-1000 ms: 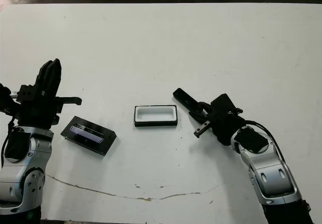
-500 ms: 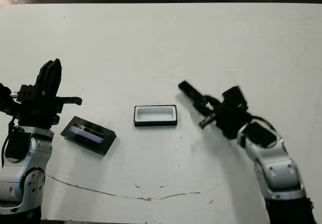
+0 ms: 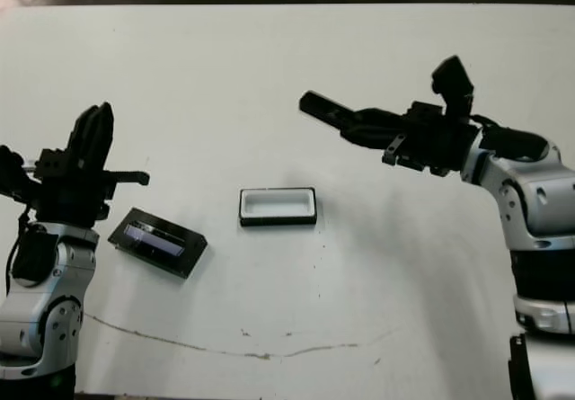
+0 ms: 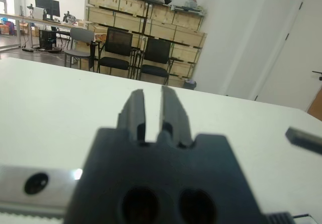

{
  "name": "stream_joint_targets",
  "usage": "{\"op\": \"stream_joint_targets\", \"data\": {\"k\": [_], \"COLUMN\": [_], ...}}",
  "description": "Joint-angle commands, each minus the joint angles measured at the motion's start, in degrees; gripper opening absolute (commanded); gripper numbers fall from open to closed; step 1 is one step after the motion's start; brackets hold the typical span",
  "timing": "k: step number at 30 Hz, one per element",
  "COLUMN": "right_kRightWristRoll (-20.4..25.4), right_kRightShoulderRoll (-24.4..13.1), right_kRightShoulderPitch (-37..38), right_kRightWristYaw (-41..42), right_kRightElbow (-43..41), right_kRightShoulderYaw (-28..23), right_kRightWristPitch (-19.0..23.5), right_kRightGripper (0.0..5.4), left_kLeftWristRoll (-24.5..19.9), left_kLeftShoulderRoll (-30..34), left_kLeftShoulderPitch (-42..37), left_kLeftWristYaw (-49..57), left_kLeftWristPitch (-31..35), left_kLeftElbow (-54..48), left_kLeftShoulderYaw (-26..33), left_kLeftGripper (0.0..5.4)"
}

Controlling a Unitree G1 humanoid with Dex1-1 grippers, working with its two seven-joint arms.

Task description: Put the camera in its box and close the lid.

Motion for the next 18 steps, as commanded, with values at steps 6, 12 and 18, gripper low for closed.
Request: {"op": "stream_joint_targets", "data": {"k": [6,12,18], "right_kRightWristRoll": [-6.0,-9.0,-10.3], "right_kRightShoulderRoll": [-2.1,-1.9,-1.4], "right_kRightShoulderPitch": [-4.9,-3.9,-3.3], "right_kRightWristYaw": [6.7,8.6,9.7], "right_kRightElbow": [-2.2,-4.7,-3.7], "right_kRightShoulderYaw": [9.0,12.8,14.0], "right_kRightWristPitch": [0.5,-2.2,-3.2], "right_kRightGripper": [0.01,0.01,0.01], "left_kLeftWristRoll": [0.1,0.5,0.5], "left_kLeftShoulderRoll": [-0.1,-0.2,0.0], "left_kLeftShoulderPitch": [0.6,0.7,1.2], "left_kLeftWristYaw": [0.9,1.1,0.7], "left_kLeftWristPitch": [1.4,0.9,0.3], "left_kLeftElbow": [0.5,0.6,0.8], "left_kLeftShoulderYaw": [0.0,-0.3,-0.4], "left_kLeftGripper": [0.00,0.00,0.00]}}
